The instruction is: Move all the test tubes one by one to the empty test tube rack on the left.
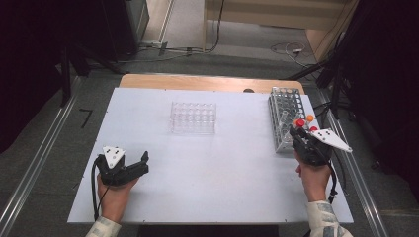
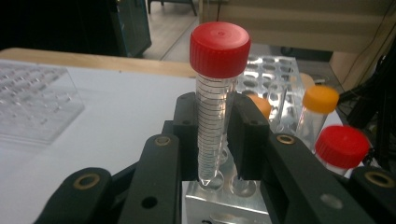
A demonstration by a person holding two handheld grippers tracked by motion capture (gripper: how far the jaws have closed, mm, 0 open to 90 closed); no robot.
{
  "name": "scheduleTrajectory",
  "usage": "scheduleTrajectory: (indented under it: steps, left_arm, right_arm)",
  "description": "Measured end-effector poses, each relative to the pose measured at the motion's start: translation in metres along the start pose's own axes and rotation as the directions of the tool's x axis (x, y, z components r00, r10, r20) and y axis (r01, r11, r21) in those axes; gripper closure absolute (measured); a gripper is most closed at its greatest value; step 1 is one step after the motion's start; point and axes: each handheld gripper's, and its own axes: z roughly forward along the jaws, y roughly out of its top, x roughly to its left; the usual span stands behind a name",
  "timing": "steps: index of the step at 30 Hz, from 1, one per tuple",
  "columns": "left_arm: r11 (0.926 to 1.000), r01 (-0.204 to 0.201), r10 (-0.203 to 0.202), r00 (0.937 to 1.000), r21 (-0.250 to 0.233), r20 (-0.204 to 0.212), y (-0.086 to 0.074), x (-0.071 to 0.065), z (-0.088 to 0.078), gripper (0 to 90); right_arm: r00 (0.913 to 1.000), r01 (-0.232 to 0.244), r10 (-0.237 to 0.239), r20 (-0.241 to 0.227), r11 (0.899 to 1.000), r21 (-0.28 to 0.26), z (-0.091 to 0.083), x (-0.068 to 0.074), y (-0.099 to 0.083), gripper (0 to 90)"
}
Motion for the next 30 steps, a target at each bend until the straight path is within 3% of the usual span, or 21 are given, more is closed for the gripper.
scheduleTrajectory:
  steps: [1,5,10,14,17,18,23,24,28,30]
  left_arm:
    - [1.0,-0.006,0.006,1.0,0.0,0.001,0.0,-0.001,0.0,5.8]
    - [0.9996,-0.028,0.028,0.9996,-0.004,-0.005,0.0,-0.004,-0.001,5.8]
    - [0.9995,-0.032,0.032,0.9994,-0.008,0.012,0.002,-0.009,-0.001,5.8]
    - [0.9971,-0.076,0.076,0.997,-0.006,0.012,0.003,-0.017,-0.001,5.8]
    - [0.9976,-0.067,0.068,0.9975,-0.013,0.02,0.005,-0.024,-0.002,5.8]
    - [0.998,-0.06,0.061,0.998,-0.018,0.019,0.007,-0.026,-0.003,5.7]
    - [0.9997,-0.023,0.023,0.9963,-0.002,0.083,0.015,-0.037,-0.002,5.3]
    - [0.9996,-0.028,0.028,0.9949,0.003,0.097,0.016,-0.041,-0.001,5.3]
    - [0.9983,-0.057,0.058,0.9884,-0.013,0.141,0.022,-0.06,-0.001,5.4]
    - [0.9972,-0.072,0.074,0.9809,-0.019,0.18,0.025,-0.071,0.0,5.9]
  right_arm:
    - [1.0,-0.002,0.002,-0.004,1.0,-0.027,-0.006,0.001,0.006,71.5]
    - [0.9997,-0.001,0.0,-0.024,0.999,-0.049,-0.014,0.005,0.011,71.6]
    - [0.9962,0.024,-0.027,-0.083,0.999,-0.035,-0.014,0.023,0.012,71.6]
    - [0.9921,0.035,-0.038,-0.12,0.999,-0.03,-0.011,0.033,0.011,71.6]
    - [0.9868,0.049,-0.05,-0.154,0.999,-0.014,-0.008,0.044,0.008,71.5]
    - [0.9815,0.048,-0.046,-0.186,0.999,0.007,-0.004,0.052,0.005,71.5]
    - [0.9671,0.083,-0.067,-0.246,0.995,0.057,0.008,0.073,-0.009,71.5]
    - [0.9671,0.083,-0.067,-0.246,0.995,0.057,0.008,0.073,-0.009,71.5]
    - [0.9513,0.104,-0.077,-0.298,0.992,0.075,0.015,0.091,-0.016,71.5]
    - [0.9449,0.118,-0.088,-0.315,0.99,0.077,0.017,0.099,-0.017,71.5]
